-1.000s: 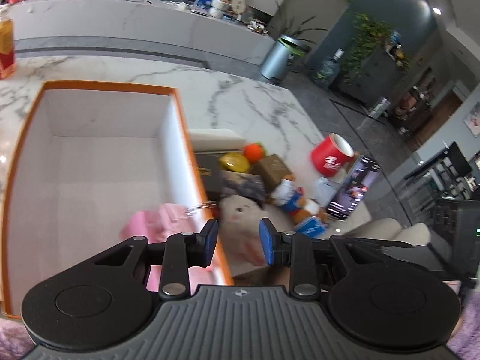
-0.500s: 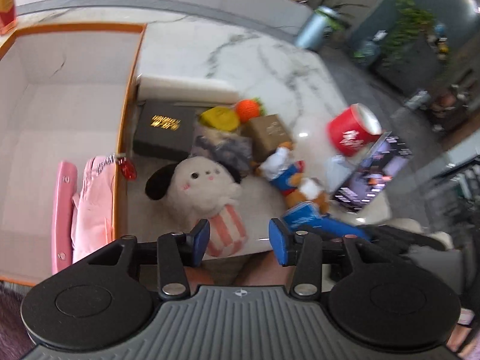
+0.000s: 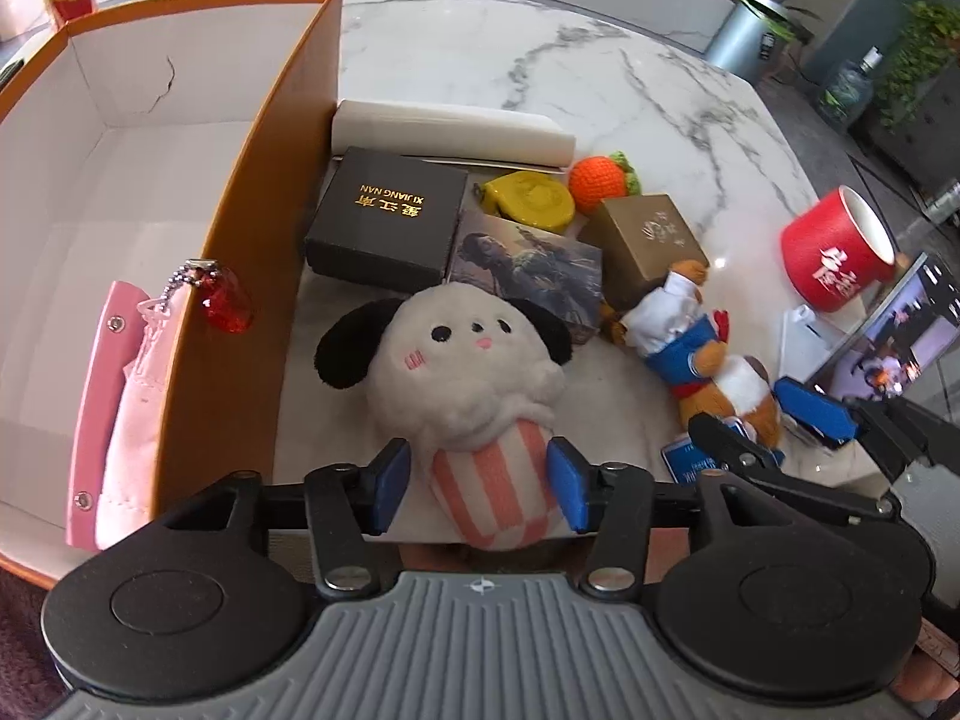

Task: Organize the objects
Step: 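Grasp the white panda plush with the left tool while the right grasps the duck plush and blue card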

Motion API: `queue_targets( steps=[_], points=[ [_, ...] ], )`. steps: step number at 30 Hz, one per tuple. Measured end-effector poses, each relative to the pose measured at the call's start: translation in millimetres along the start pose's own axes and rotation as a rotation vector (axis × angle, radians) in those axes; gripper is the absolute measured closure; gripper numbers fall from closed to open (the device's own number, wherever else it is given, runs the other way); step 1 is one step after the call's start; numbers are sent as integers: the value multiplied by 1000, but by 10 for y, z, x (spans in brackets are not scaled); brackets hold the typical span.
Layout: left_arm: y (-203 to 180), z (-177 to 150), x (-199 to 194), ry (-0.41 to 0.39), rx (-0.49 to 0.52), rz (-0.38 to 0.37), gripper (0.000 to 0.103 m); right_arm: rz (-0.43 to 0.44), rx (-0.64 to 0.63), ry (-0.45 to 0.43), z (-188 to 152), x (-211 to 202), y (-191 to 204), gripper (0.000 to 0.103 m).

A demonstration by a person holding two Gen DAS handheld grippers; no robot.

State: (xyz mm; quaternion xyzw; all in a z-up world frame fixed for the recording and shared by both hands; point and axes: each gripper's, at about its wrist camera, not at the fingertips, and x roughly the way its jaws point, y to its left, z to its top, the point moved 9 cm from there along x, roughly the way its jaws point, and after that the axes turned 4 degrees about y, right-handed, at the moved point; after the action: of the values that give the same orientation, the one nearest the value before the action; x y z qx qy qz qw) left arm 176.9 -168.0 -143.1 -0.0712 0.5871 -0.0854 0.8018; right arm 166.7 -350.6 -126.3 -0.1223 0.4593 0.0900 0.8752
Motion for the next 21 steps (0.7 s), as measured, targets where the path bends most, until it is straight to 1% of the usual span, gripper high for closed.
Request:
queue_targets(
  steps=[3, 5, 7, 9, 13, 15, 17, 21],
  points=[
    [-7, 18, 76, -3, -27, -14, 33, 16, 21, -11, 17, 42, -59, 42],
    [-25, 23, 136, -1, -33, -24, 29, 25, 42, -16, 31, 69, -94, 41],
    [-39, 30, 186, -3, -35, -21, 26, 25, 53, -19, 35, 107, -114, 38],
    [-35, 35, 220, -9, -36, -5, 26, 8, 62, -20, 38, 159, -139, 36],
    [11, 32, 269, -13, -56, -1, 26, -31, 60, -22, 28, 242, -171, 35],
    [21, 30, 280, -17, -52, -10, 26, -45, 51, -8, 5, 296, -164, 40],
    [16, 29, 278, -21, -35, -13, 28, -44, 52, 5, -24, 340, -144, 43],
    [8, 17, 248, -30, 0, -21, 33, -67, 45, 9, -31, 306, -95, 46]
  ],
)
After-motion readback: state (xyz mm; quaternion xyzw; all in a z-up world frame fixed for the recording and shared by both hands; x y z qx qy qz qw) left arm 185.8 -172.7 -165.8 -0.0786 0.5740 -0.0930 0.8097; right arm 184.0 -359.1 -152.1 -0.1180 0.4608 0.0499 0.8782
